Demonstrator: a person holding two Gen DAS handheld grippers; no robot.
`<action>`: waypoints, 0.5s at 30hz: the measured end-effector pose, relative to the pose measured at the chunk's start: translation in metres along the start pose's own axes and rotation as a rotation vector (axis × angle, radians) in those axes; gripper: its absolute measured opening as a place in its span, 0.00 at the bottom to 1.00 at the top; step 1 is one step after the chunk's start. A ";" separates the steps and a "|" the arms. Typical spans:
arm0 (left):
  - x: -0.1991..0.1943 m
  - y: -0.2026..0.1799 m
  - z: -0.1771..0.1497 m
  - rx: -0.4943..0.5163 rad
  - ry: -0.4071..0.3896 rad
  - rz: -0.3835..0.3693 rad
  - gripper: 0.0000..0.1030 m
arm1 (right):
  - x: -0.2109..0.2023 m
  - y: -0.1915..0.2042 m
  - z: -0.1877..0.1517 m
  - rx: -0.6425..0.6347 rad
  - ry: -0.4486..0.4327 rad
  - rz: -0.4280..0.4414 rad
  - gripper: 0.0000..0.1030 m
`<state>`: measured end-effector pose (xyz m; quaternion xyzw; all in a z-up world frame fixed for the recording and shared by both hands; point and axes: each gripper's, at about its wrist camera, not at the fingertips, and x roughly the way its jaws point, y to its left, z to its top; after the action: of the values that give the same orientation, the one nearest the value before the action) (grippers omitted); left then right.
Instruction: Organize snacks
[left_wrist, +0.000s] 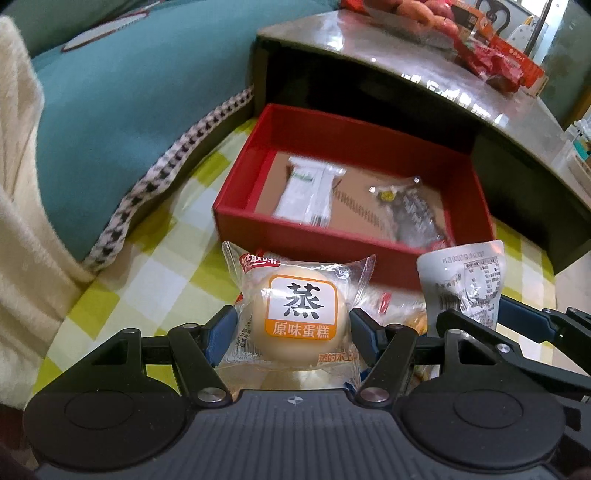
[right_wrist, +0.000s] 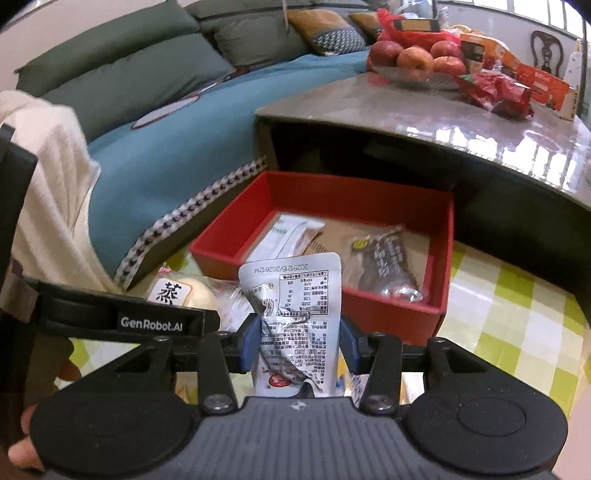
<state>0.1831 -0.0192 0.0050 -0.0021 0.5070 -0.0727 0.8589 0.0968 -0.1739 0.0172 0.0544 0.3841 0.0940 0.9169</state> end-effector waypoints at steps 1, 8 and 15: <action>0.001 -0.003 0.003 0.003 -0.006 -0.001 0.71 | 0.001 -0.003 0.003 0.009 -0.007 -0.003 0.50; 0.005 -0.021 0.026 0.000 -0.045 -0.012 0.71 | 0.007 -0.025 0.025 0.060 -0.043 -0.029 0.50; 0.019 -0.038 0.042 -0.003 -0.052 -0.008 0.71 | 0.019 -0.039 0.041 0.089 -0.060 -0.052 0.50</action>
<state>0.2242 -0.0618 0.0122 -0.0071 0.4846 -0.0752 0.8715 0.1449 -0.2090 0.0260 0.0878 0.3617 0.0513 0.9267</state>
